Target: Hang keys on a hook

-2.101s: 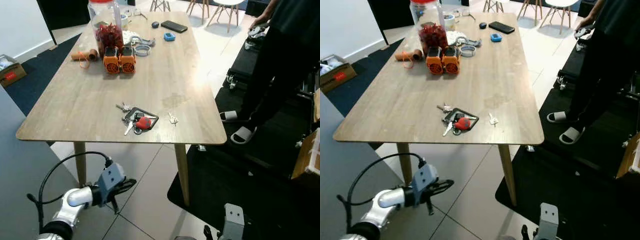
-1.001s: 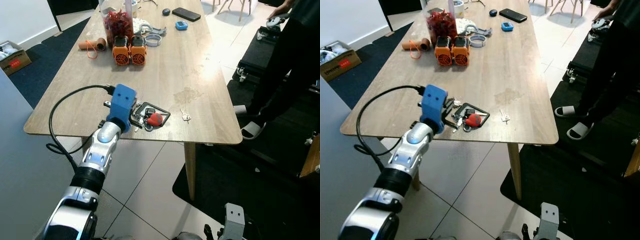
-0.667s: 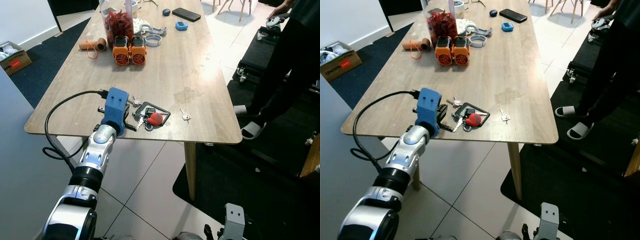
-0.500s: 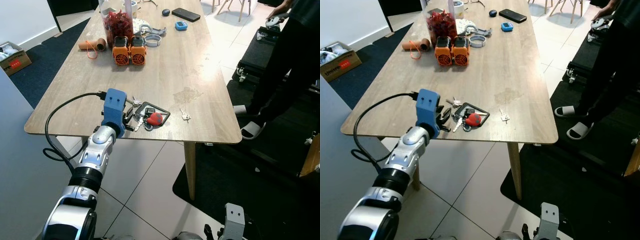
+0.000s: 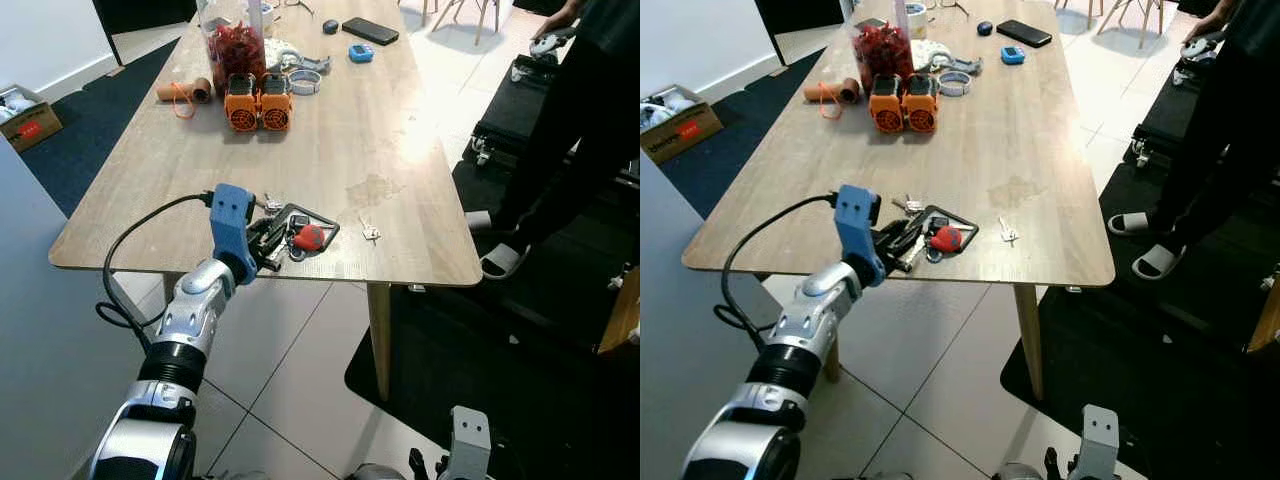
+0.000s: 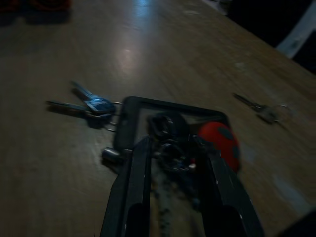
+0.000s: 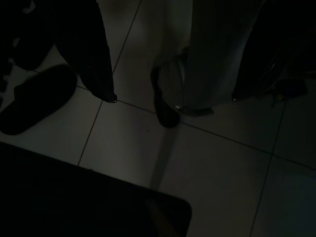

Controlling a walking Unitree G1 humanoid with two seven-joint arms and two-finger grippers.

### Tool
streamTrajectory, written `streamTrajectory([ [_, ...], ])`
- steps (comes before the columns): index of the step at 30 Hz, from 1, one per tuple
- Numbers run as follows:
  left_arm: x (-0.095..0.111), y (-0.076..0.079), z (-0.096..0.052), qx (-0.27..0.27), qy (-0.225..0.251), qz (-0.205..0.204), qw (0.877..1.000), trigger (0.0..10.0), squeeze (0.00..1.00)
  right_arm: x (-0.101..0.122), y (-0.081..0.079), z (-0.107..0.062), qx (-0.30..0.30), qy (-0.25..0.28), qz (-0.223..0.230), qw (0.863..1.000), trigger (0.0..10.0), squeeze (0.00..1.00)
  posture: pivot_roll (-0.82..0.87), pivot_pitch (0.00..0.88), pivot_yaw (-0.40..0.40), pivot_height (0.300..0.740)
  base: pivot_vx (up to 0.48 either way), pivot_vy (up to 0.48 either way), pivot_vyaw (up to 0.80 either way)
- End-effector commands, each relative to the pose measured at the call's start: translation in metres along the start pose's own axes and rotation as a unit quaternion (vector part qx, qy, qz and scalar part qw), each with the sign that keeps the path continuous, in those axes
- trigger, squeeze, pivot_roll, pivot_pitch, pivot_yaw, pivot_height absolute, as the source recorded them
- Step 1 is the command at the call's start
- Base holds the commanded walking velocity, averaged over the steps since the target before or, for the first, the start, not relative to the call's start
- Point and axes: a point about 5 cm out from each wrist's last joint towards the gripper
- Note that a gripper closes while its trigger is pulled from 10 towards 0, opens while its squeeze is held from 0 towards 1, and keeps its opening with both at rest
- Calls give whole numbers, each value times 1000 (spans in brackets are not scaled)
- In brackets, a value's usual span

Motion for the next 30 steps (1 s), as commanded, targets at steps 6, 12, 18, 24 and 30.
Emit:
streamTrajectory([
  [6, -8, 5, 3, 12, -10, 16, 1000, 10000, 0, -5, 3, -2, -4, -7, -2, 1000, 10000, 0, 3, 84, 11, 740, 0, 0, 0],
  [12, -8, 8, 7, 11, -3, 47, 999, 10000, 0, -5, 3, -2, -4, -6, -1, 1000, 10000, 0, -2, 94, 15, 740, 0, 0, 0],
  [18, -9, 13, 9, -2, 6, 78, 997, 10000, 0, -6, 3, -2, -4, -6, 0, 1000, 10000, 0, -4, 102, 20, 740, 0, 0, 0],
  [24, -7, 11, 9, 13, 19, 102, 995, 10000, 0, -7, 3, -3, -5, -6, 2, 1000, 10000, 0, -7, 106, 24, 740, 0, 0, 0],
  [30, -6, 7, 9, 50, 26, 143, 988, 10000, 0, -9, 3, -3, -6, -7, 2, 1000, 10000, 0, -6, 109, 25, 740, 0, 0, 0],
])
Point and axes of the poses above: a point about 5 cm out from each wrist's last joint towards the gripper, its own z axis pointing out of the wrist towards the gripper, its own x axis along the axis of the wrist's last joint, y = z × x, and after that the axes turned 5 degrees about z, right-handed
